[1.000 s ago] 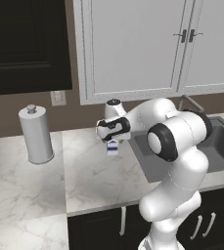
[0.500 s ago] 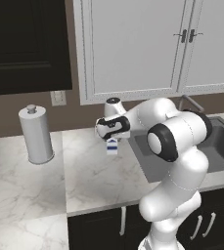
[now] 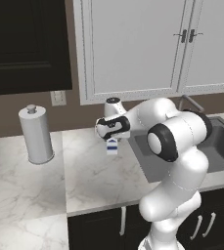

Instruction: Gather the eggs and milk located in the vicinity of the sink area and place them right next to the bowl.

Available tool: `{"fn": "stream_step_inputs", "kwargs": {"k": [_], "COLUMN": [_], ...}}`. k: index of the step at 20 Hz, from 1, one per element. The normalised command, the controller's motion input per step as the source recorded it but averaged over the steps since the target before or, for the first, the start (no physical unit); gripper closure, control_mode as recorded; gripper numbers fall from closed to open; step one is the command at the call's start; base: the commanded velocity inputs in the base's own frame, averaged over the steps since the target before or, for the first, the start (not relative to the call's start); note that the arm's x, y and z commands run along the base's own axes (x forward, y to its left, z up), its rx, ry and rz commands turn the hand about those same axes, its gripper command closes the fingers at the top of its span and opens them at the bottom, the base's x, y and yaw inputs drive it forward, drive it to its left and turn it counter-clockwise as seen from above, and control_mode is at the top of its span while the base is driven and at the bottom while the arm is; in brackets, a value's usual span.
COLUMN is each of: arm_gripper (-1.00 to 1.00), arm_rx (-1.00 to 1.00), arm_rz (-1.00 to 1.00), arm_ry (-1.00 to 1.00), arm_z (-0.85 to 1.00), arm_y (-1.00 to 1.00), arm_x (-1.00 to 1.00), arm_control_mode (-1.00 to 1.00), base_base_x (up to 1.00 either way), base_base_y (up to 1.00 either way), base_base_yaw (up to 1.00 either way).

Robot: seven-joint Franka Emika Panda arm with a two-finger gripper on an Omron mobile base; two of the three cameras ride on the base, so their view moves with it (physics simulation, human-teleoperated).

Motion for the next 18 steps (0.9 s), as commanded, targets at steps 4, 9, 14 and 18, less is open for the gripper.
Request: {"fn": "stream_step_inputs", "kwargs": {"k": [4,9,14,18], "arm_gripper": [1.00,1.00,1.00,1.00], "arm_rx": [-0.04,-0.06,0.00,0.05], "arm_rz": [0.00,0.00,-0.02,-0.05], "arm_ry": [0.00,0.00,0.05,0.11], "arm_z": [0.23,0.70,0.57,0.35], "arm_y": [-0.06,-0.27,-0.35,-0.38], "arm_x": [-0.02,-0.16,-0.28,-0.39], "arm_control_mode": [-1.00,-1.00,-1.00,-1.00], "base_base_x": [0.00,0.00,0.00,0.00], "base_base_y": [0.00,0.00,0.00,0.00], "base_base_yaw": [0.00,0.00,0.00,0.00]}}
